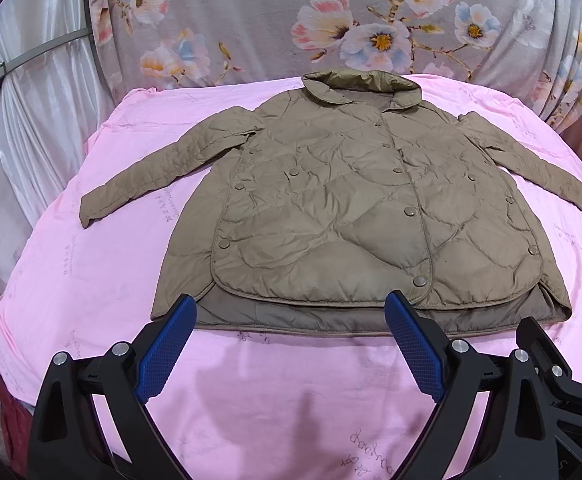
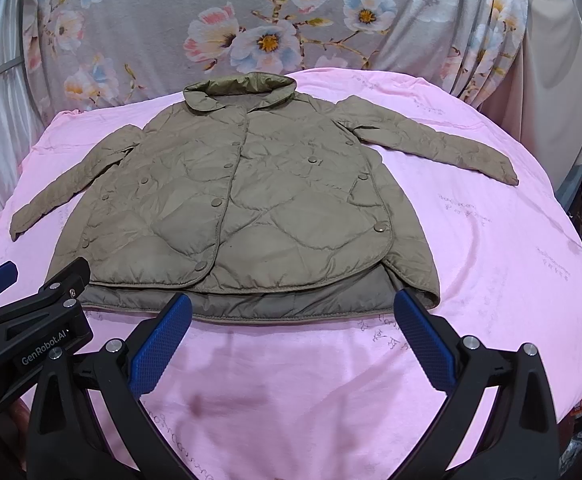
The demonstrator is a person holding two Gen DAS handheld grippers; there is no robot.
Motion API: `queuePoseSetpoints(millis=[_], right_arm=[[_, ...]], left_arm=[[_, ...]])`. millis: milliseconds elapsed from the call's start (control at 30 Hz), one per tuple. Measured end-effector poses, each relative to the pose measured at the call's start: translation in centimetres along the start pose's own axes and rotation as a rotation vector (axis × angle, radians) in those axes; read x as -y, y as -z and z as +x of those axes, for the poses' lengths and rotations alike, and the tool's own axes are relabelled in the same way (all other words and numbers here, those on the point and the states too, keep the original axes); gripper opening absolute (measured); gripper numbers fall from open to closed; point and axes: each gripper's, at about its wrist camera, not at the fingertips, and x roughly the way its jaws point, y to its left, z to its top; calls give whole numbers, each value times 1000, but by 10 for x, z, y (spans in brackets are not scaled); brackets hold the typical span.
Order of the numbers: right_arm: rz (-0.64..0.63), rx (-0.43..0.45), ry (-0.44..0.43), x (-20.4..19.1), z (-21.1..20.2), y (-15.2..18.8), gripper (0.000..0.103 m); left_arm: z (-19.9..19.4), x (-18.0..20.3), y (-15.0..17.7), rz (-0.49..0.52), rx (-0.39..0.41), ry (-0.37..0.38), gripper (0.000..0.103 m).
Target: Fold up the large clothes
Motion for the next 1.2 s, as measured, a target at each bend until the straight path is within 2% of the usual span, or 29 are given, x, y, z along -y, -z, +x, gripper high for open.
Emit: queuePoseSetpoints(millis=[633,800,933,1000,1067,1200], right_arm=[[-21,13,28,-6,1,-5,98],[-111,65,105,-14,0,-7,98],[-115,134,76,-17,-5,-10,98],[-111,148,70,-14,-4,-17,98],[-97,120,53,-8,2,-25,98],[-73,163,31,15,11,-56,98]], left_arm=[[6,3,-1,-6,-10,-5,92],[9,3,-1,-11,-10,-7,92],[11,1,-3,-19,1,-3,92],[12,0,-6,-25,15,-2,92],[14,-4,-11,-42,27,9,92],[20,-11,-26,-57,31,3,92]])
